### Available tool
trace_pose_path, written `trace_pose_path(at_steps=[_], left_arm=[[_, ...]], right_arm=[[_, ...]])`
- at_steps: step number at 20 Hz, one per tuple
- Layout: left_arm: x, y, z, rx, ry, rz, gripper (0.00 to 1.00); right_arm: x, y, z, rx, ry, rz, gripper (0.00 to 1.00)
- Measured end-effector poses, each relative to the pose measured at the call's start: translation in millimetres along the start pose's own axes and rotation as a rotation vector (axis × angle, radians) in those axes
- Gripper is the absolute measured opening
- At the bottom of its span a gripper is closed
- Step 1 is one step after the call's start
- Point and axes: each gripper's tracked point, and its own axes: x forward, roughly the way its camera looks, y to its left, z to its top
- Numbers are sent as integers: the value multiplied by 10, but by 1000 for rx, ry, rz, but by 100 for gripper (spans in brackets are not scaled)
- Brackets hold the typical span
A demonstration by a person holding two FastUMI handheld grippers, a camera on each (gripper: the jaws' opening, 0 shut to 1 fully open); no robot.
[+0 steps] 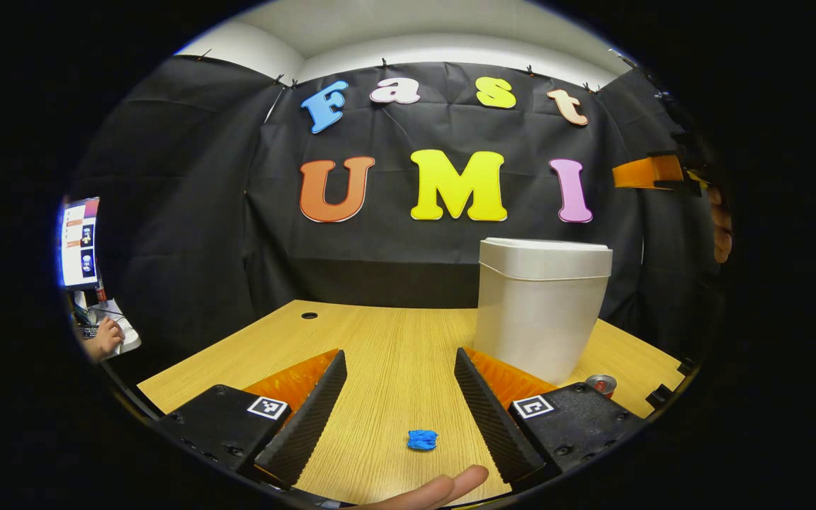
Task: Press the lid of the desktop garbage bin to open it, pick up the crumpled paper on the desktop and throw it into the bin, then pick up the pop can on the desktop and drop it into the bin, and finally close the garbage bin lid.
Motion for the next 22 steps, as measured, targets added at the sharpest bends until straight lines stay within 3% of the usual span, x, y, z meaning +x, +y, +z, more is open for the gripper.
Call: trace_pose_path(at_steps=[6, 8, 12, 19, 22], left_arm=[[22, -53, -30, 24, 6, -9, 99], [28, -54, -43, 27, 4, -12, 99], [64, -25, -65, 13, 17, -14, 99], [68, 46, -63, -8, 23, -2, 99], [45, 40, -32, -8, 17, -6, 99]], right_arm=[[382, 141, -374, -26, 136, 32, 0], [511, 31, -440, -34, 170, -24, 0], [732, 117, -583, -20, 236, -22, 0], [785, 152, -785, -51, 354, -18, 0], [821, 146, -827, -3, 411, -12, 1]])
